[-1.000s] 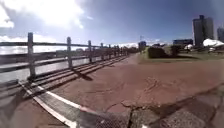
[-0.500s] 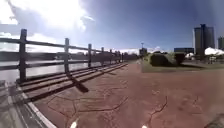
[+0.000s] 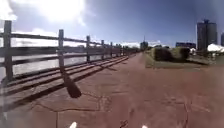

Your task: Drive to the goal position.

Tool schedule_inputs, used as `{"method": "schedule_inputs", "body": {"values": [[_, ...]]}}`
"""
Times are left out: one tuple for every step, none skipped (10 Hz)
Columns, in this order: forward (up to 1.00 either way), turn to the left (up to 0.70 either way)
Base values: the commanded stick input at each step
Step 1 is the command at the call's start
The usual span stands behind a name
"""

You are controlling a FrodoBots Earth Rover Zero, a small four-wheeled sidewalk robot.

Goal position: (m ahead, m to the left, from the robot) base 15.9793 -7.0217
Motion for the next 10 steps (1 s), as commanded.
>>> {"method": "schedule_inputs", "body": {"values": [[0.85,-0.25],[0.85,-0.34],[0.85,-0.34],[0.85,-0.05],[0.85,0.00],[0.85,0.00],[0.85,0.00],[0.85,0.00],[0.85,0.00],[0.85,0.00]]}}
